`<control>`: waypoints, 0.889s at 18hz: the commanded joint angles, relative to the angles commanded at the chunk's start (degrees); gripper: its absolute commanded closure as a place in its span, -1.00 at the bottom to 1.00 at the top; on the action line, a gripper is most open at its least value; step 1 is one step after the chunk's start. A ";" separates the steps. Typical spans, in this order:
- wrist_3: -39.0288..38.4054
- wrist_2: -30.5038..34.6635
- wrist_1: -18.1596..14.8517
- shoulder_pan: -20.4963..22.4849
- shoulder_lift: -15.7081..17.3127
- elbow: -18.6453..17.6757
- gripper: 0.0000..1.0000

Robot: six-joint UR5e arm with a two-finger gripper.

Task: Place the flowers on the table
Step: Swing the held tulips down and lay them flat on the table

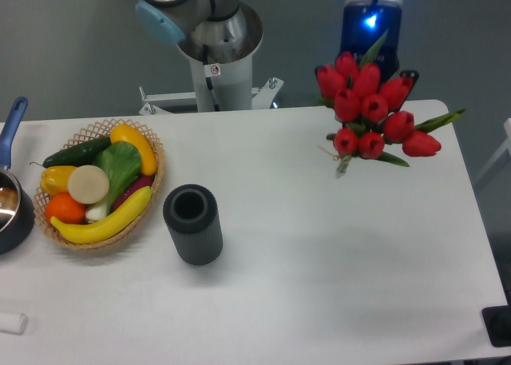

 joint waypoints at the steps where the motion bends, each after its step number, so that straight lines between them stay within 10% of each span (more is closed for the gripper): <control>1: 0.00 1.58 -0.09 0.00 -0.18 -0.18 0.11; 16: 9.23 28.91 -0.44 -7.47 -9.57 -0.27 0.11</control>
